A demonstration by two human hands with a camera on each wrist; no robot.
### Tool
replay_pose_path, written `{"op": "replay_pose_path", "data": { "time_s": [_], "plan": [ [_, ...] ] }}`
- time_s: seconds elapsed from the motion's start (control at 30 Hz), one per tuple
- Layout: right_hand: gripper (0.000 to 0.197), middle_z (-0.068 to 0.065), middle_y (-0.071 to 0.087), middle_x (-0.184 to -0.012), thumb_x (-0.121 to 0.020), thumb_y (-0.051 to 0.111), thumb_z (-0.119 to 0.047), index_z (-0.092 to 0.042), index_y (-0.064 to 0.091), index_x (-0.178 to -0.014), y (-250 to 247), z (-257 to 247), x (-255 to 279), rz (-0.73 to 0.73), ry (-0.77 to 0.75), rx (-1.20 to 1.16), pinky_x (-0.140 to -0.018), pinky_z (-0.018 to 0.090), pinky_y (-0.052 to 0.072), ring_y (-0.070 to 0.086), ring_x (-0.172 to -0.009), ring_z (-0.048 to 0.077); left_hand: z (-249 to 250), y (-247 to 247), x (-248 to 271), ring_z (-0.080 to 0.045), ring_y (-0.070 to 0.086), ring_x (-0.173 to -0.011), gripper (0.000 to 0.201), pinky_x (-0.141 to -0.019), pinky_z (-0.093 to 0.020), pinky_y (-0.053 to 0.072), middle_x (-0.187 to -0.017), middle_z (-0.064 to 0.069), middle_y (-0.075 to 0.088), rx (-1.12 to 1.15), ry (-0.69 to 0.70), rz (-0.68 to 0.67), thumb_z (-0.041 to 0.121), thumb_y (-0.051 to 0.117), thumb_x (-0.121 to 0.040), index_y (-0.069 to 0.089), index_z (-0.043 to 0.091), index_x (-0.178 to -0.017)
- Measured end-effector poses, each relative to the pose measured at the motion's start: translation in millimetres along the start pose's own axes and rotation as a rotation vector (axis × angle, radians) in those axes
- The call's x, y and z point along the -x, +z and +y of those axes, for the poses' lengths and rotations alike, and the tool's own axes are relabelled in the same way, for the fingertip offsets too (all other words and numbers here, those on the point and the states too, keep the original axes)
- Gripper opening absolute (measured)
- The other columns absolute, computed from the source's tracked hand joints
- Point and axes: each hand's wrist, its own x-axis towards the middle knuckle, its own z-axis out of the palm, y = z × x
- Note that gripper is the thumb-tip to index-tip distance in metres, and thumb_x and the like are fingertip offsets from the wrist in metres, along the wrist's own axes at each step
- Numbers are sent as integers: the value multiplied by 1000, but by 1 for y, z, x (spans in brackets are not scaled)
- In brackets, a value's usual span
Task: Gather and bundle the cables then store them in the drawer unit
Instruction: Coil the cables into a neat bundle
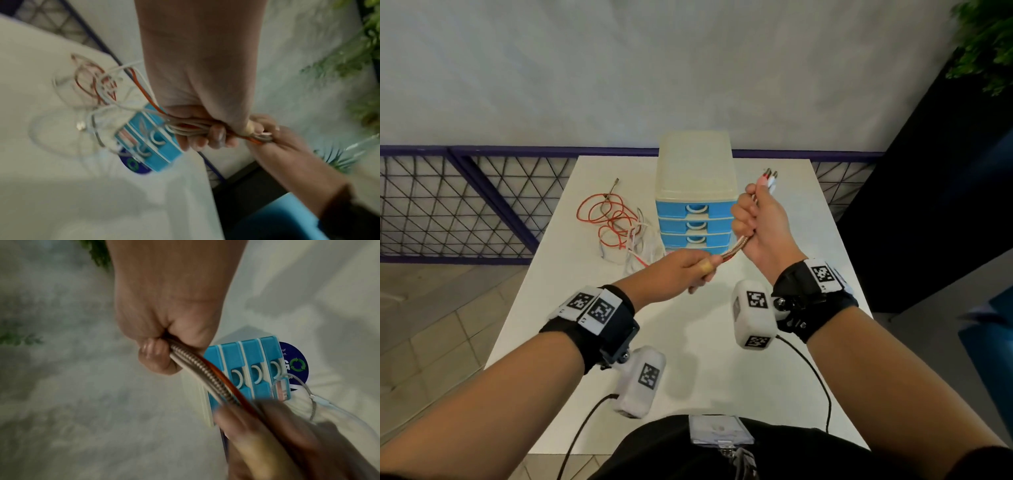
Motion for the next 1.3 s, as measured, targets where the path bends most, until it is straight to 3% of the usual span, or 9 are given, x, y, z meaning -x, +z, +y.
{"op": "replay_pose_path", "data": {
  "time_s": [0.27,0.43,0.6,0.7,0.8,0.93,1.07,1.2,1.3],
  "plan": [
    [39,-9,26,-46,-99,39,-46,-20,45,-72,-8,-7,11,-126,291,201,-30,15,13,21,-33,2,1,-40,5,-5,50,-65,47,-84,-29,35,-67,7,56,-495,-163,-43,54,35,-94,62,19,-76],
    [35,-10,25,-49,-100,41,-45,-21,43,-75,-10,-9,8,-38,222,316,-30,15,16,21,-35,2,-9,-38,4,-13,59,-71,69,-79,-31,47,-76,2,66,-357,-173,-138,84,28,-74,63,25,-74],
    [35,-8,24,-54,-100,40,-44,-20,43,-75,-14,-12,4,18,174,287,-35,16,14,21,-39,3,-17,-18,5,-15,59,-84,42,-82,-34,47,-84,5,67,-311,-128,-247,65,50,-82,63,25,-87],
    [35,-8,27,-52,-100,40,-44,-20,43,-75,-18,-15,3,65,156,296,-34,16,15,21,-38,3,-16,-12,8,-15,64,-70,32,-76,-32,48,-72,-10,65,-143,-127,-276,42,51,-93,62,14,-84],
    [34,-9,27,-50,-101,40,-44,-20,43,-75,-21,-17,4,75,171,353,-33,16,14,21,-37,3,-10,-22,8,-14,49,-55,46,-61,-25,40,-65,-8,51,-134,-136,-165,53,38,-93,58,17,-72],
    [32,-9,24,-52,-101,40,-43,-20,41,-77,-18,-11,7,19,227,453,-33,16,14,20,-37,3,-3,-35,4,-10,48,-67,49,-84,-33,31,-65,10,53,-550,-118,-27,52,22,-97,51,26,-68],
    [31,-4,38,-55,-101,45,-37,-16,46,-78,-16,0,7,50,208,464,-43,19,41,43,-45,8,8,-44,-3,-11,48,-76,37,-81,-37,21,-78,10,61,-1024,22,-30,52,28,-97,51,29,-79],
    [31,8,70,-93,-99,48,-37,-17,55,-77,-21,10,12,-9,258,552,-79,38,58,69,-97,20,16,-47,-10,-10,50,-84,30,-70,-34,12,-81,10,60,-1075,119,-27,48,38,-96,52,31,-76],
    [33,11,73,-98,-100,47,-37,-17,54,-75,-20,12,19,-99,367,594,-72,34,59,71,-92,24,16,-44,-14,-10,49,-86,27,-71,-34,13,-83,8,62,-992,92,-72,45,44,-95,56,27,-78]
  ]
}}
